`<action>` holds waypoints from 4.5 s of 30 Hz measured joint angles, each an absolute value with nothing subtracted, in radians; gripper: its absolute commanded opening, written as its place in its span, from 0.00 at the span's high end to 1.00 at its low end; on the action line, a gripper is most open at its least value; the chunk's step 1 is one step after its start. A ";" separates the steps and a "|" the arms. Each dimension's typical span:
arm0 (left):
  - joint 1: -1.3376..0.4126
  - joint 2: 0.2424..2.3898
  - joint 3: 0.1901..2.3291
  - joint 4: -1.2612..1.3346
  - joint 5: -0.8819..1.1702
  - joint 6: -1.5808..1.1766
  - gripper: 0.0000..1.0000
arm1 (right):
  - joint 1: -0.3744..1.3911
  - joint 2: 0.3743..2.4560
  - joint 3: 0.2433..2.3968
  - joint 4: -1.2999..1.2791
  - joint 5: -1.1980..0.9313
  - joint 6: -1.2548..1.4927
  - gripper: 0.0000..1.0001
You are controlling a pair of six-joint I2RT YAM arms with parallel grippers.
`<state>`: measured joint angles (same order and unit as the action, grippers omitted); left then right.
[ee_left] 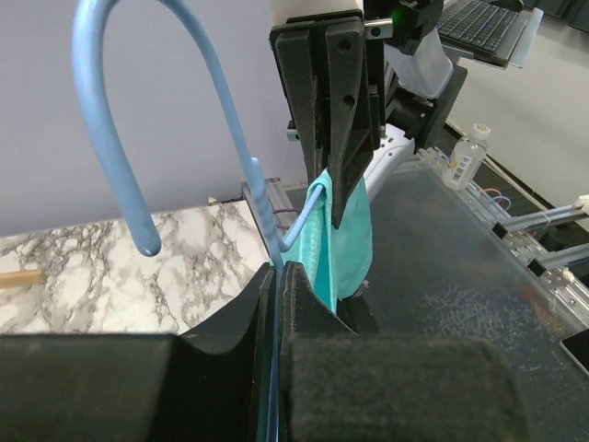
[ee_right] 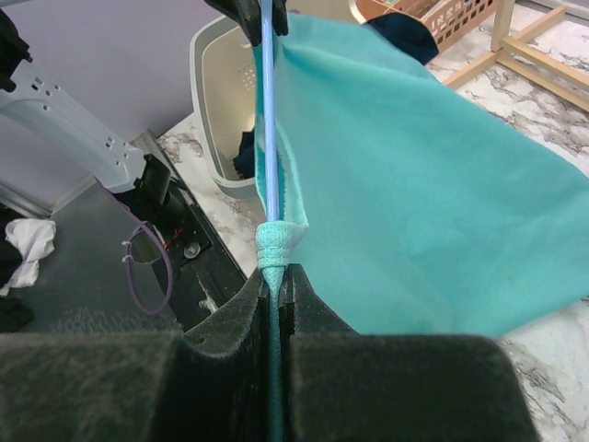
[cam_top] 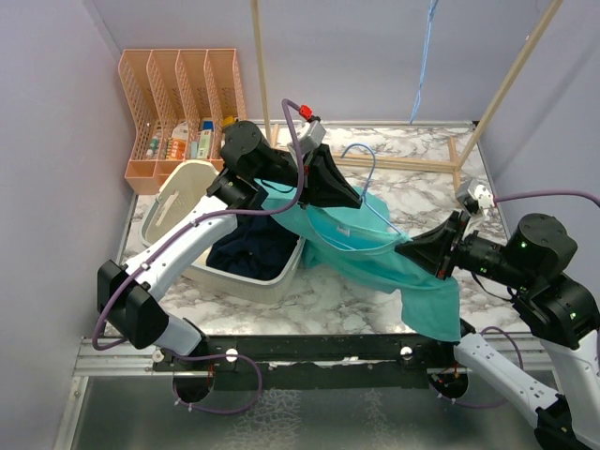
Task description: Remove the t-shirt from the hanger
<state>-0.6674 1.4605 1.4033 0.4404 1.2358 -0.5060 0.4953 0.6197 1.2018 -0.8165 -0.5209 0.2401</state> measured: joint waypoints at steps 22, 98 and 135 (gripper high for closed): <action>-0.591 1.476 1.538 0.308 1.241 -0.435 1.00 | 0.495 0.484 1.188 -0.913 -0.235 0.269 0.36; -0.590 1.668 1.610 0.555 1.245 -0.699 1.00 | 0.497 0.732 1.671 -1.165 -0.048 0.267 0.51; -0.610 1.568 1.584 0.247 1.084 -0.450 0.07 | 0.502 0.737 1.556 -1.122 -0.080 0.191 0.99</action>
<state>-0.6098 1.5684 1.5837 0.2474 1.0836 -0.4496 0.5018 0.7368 1.5558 -1.1217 -0.0803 0.1905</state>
